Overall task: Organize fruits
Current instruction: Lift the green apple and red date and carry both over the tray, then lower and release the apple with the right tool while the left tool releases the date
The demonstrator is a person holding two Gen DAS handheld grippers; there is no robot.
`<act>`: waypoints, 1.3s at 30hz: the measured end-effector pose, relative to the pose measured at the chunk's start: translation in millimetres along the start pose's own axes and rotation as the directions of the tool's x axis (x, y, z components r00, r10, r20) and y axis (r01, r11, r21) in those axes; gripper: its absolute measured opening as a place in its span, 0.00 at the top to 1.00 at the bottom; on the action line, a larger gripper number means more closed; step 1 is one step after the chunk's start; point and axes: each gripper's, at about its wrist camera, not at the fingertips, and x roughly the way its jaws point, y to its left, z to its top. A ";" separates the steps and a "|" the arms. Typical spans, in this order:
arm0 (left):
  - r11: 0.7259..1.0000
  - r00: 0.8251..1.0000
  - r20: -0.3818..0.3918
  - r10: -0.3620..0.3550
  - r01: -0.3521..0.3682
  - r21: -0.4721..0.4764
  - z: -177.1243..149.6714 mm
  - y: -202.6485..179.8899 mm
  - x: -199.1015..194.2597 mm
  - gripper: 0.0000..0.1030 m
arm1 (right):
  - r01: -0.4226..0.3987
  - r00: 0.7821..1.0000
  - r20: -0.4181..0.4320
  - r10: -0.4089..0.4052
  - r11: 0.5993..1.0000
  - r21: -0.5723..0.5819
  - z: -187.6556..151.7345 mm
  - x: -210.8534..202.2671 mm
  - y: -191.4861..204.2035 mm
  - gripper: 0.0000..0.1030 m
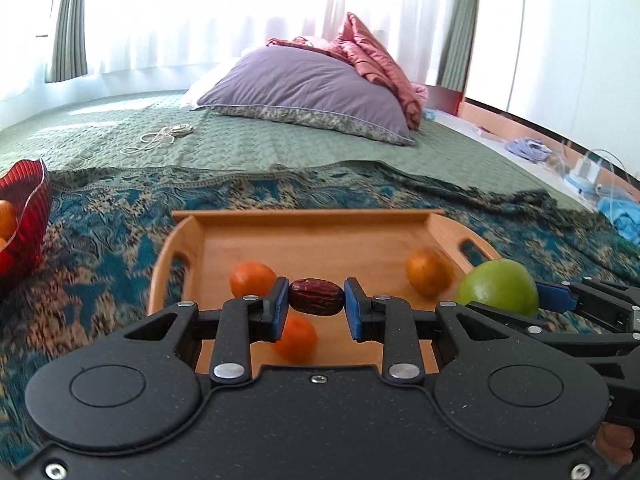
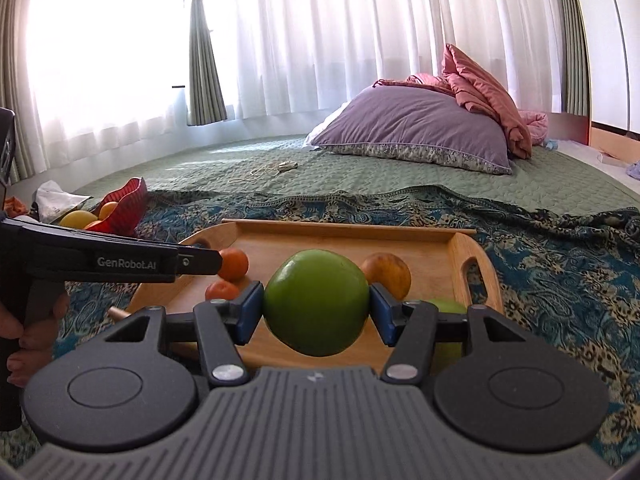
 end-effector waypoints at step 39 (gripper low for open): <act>0.988 0.971 -0.207 0.123 -0.139 -0.061 38.9 55.2 151.3 0.73 | 0.150 0.950 -0.285 -0.126 0.987 0.063 55.0 175.5 -24.5 0.42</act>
